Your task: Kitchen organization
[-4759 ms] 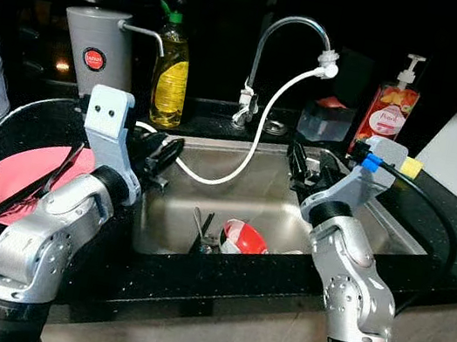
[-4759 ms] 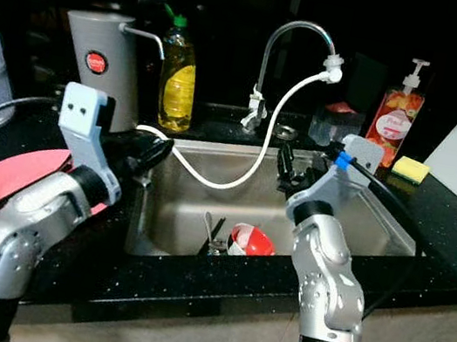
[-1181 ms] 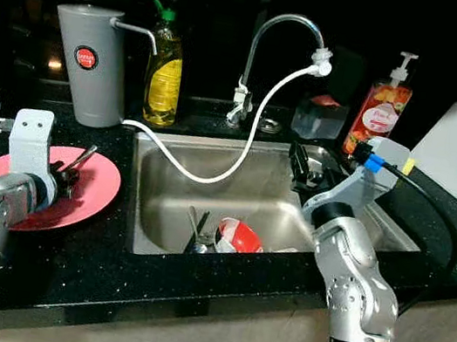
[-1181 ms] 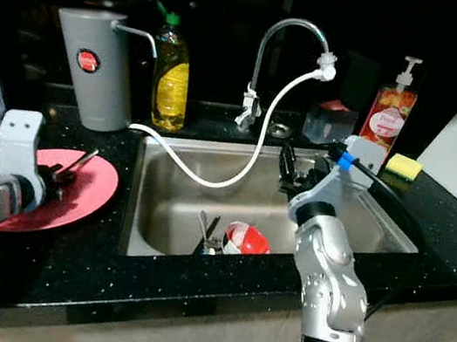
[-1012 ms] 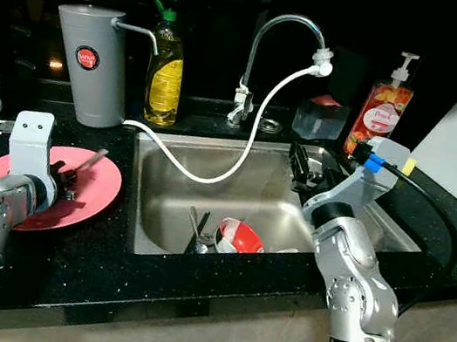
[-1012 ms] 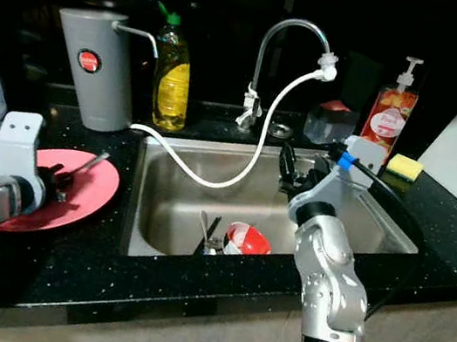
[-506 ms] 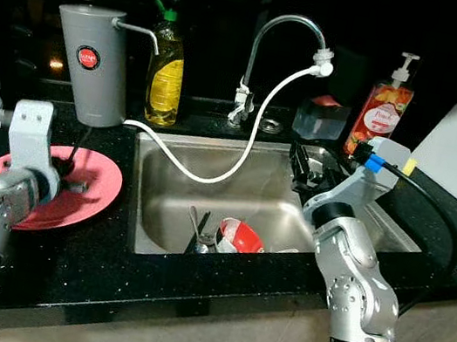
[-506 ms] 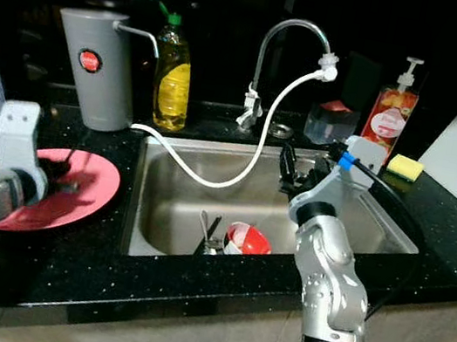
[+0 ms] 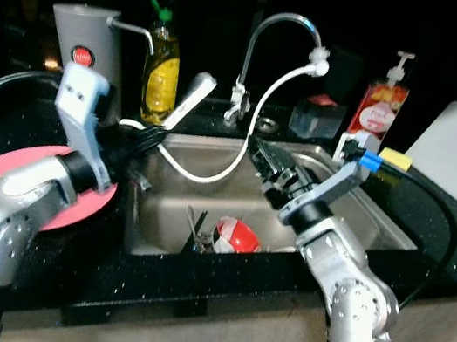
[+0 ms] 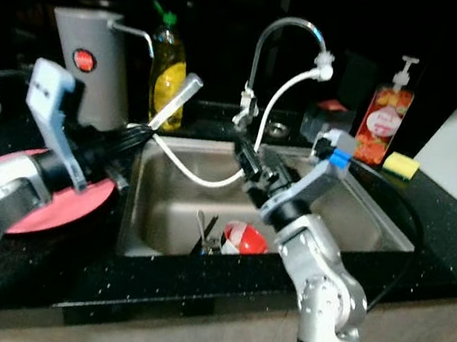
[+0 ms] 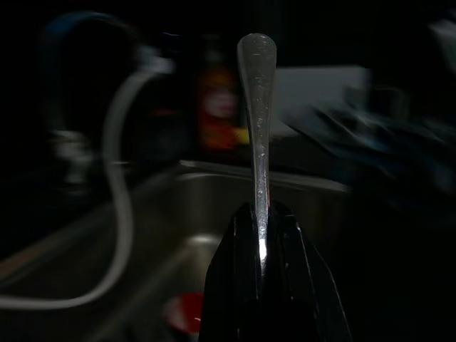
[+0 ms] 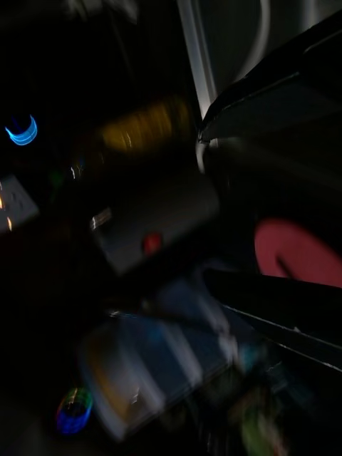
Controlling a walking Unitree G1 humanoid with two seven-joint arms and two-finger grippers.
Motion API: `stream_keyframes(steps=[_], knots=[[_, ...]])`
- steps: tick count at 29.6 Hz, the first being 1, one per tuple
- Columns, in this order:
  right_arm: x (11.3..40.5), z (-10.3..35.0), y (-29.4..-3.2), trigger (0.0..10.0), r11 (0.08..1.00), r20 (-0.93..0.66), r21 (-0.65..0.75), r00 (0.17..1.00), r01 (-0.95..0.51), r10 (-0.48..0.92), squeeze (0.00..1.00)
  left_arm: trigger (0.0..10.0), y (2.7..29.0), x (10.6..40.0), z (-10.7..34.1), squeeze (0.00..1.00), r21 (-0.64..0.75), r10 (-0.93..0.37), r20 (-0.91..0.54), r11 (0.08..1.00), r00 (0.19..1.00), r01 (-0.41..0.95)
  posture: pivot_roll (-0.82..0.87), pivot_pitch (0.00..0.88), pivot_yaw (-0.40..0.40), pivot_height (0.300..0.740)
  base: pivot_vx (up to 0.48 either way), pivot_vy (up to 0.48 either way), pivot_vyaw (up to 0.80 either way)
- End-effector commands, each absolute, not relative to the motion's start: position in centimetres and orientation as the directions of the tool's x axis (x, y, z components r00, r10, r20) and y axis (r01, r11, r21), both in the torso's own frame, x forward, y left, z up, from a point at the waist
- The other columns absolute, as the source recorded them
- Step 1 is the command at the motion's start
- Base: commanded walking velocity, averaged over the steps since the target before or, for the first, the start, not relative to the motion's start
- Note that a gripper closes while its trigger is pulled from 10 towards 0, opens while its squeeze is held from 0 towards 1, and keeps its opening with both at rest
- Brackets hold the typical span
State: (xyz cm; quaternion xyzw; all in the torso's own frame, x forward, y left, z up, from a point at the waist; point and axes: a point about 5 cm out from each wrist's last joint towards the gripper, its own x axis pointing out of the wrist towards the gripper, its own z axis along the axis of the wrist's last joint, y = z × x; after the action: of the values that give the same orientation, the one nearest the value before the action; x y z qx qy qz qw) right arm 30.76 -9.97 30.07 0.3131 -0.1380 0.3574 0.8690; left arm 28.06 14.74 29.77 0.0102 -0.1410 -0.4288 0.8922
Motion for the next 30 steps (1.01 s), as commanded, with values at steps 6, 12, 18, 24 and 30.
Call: stream_keyframes(steps=[6,12,18,24,30], knots=[[30.0,31.0,-10.7,10.0,0.414,0.515,0.504,0.649,-0.758,0.560,0.00,10.0,14.1,27.5,29.3,0.00,0.174,-0.811,0.196,0.581,0.550,0.795,-0.07,0.023,-0.034,0.740,0.000,0.000,0.00],[29.7,31.0,-10.6,10.0,0.389,0.509,0.505,0.630,-0.770,0.586,0.00,10.0,13.9,27.5,29.2,0.00,0.178,-0.819,0.191,0.570,0.540,0.802,-0.07,0.018,-0.034,0.740,0.000,0.000,0.00],[29.2,30.6,-10.3,10.0,0.381,0.466,0.489,0.604,-0.785,0.646,0.00,10.0,13.6,27.1,28.5,0.00,0.202,-0.852,0.130,0.524,0.508,0.827,-0.07,0.018,-0.034,0.740,0.000,0.000,0.00],[28.7,29.4,-9.8,10.0,0.378,0.380,0.470,0.570,-0.797,0.728,0.00,10.0,13.9,27.0,28.3,0.00,0.247,-0.871,0.061,0.487,0.488,0.838,-0.07,0.026,-0.040,0.740,0.000,0.000,0.00],[28.6,28.7,-9.8,10.0,0.380,0.329,0.474,0.560,-0.794,0.761,0.00,10.0,14.2,27.2,28.3,0.00,0.276,-0.878,0.023,0.465,0.478,0.841,-0.07,0.028,-0.040,0.740,0.000,0.000,0.00]])
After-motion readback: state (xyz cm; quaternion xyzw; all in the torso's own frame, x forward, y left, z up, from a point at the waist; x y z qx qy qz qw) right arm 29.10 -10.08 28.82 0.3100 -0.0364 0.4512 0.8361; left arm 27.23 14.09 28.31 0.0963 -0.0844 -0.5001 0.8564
